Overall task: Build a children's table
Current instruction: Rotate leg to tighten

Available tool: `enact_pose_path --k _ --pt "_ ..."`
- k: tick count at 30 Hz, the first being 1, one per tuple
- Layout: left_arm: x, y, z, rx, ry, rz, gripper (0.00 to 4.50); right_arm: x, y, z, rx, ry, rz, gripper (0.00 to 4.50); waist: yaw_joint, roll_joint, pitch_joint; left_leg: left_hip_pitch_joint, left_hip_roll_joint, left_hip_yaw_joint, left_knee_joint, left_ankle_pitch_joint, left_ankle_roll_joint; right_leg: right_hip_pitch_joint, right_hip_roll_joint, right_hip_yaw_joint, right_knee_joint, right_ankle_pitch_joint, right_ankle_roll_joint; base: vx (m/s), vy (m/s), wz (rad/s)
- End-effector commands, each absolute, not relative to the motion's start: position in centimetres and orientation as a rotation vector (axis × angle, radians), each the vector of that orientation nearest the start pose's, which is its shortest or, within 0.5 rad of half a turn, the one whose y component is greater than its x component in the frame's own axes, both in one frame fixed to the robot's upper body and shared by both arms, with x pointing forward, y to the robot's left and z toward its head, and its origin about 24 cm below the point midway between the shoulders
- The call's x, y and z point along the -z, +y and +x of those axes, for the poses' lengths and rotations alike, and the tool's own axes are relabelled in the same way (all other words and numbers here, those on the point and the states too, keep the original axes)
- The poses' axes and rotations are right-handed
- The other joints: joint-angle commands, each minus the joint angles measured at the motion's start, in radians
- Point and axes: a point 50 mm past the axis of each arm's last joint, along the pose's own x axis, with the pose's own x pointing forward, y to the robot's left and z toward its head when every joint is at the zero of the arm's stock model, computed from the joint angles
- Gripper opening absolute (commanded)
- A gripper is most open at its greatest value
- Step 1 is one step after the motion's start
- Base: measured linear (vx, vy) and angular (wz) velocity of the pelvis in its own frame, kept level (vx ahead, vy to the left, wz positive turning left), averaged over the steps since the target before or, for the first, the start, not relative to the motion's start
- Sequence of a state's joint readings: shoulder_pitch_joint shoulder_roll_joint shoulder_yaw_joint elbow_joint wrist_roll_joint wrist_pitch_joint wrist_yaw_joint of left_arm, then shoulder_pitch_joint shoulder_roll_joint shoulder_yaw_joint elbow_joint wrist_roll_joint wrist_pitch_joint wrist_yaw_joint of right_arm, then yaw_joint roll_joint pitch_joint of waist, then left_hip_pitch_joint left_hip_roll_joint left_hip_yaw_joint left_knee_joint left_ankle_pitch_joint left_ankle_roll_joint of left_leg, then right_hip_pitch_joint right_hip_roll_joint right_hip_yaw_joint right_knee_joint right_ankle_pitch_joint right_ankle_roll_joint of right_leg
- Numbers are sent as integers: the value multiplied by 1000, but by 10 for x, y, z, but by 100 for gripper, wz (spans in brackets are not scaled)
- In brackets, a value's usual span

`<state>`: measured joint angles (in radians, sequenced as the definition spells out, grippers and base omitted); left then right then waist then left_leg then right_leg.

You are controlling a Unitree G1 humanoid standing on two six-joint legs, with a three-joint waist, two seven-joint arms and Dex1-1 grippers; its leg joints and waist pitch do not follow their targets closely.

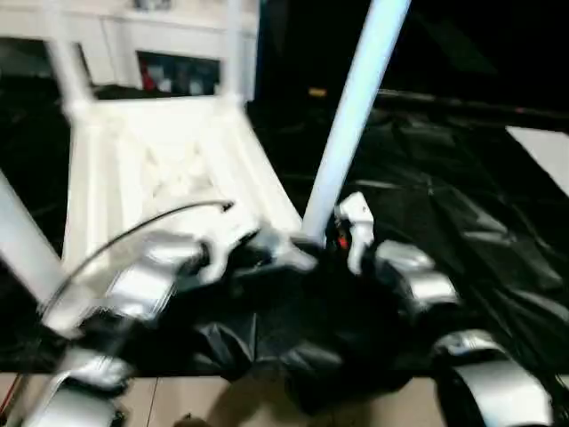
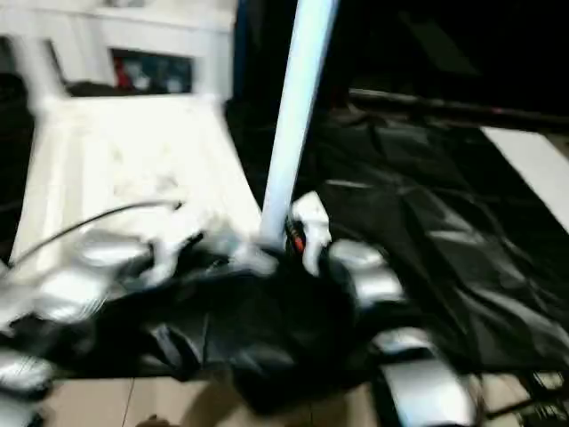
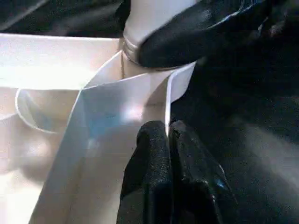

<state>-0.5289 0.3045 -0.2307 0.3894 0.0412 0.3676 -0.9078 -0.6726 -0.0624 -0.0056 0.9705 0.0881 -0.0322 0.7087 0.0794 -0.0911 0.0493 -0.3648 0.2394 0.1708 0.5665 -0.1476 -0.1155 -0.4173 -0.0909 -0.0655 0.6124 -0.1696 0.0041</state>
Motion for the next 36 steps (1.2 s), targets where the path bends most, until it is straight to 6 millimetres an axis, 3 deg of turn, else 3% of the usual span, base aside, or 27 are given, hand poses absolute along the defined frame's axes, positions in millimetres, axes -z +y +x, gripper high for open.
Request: enact_pose_path --k 1,5,8,10,12,14,16,26,32,36 --pt "-69 97 325 1021 367 310 0 -13 -74 336 -797 351 68 267 -2 14 -56 14 -13 7 -66 -400 -34 33 -38 26 -97 -494 -107 0 0 0" --pt "-71 79 326 1006 343 300 0 -12 -58 336 -709 353 106 267 -5 14 -58 14 -14 5 -66 -405 -30 30 -35 24 -97 -479 -105 0 0 0" --pt "-70 71 323 1046 340 312 0 -18 -47 336 -750 300 120 336 -5 16 -60 10 -13 7 -66 -399 -21 33 -34 26 -92 -416 -121 0 0 0" --pt "-69 73 321 1059 352 327 0 -21 -47 337 -772 288 143 336 -4 15 -61 7 -13 9 -67 -383 -14 35 -33 27 -89 -388 -131 0 0 0" --pt "-68 74 320 1069 359 330 0 -22 -49 337 -783 285 144 378 -4 13 -61 6 -13 10 -67 -369 -10 37 -32 28 -86 -363 -139 0 0 0" --pt "-67 81 318 1092 375 341 0 -24 -57 338 -828 283 126 388 -4 14 -62 1 -11 9 -68 -354 -4 43 -32 28 -81 -336 -146 0 0 0" --pt "-66 86 317 1109 392 345 0 -26 -63 339 -858 281 96 397 -4 16 -63 3 -11 11 -67 -340 -3 43 -32 29 -79 -311 -159 0 0 0" --pt "-66 116 307 1265 489 404 0 -29 -100 324 -1268 345 -78 397 12 17 -64 7 -8 18 -60 -265 32 50 -28 31 -60 -152 -227 0 0 0" --pt "-66 131 299 1348 540 414 0 -31 -111 320 -1368 376 -75 360 15 14 -59 12 -6 15 -66 -336 7 46 -34 32 -71 -276 -210 0 0 0" --pt "-67 134 296 1374 554 406 0 -33 -111 318 -1408 372 -55 336 18 14 -59 13 -5 14 -66 -334 1 45 -35 32 -72 -296 -200 0 0 0"
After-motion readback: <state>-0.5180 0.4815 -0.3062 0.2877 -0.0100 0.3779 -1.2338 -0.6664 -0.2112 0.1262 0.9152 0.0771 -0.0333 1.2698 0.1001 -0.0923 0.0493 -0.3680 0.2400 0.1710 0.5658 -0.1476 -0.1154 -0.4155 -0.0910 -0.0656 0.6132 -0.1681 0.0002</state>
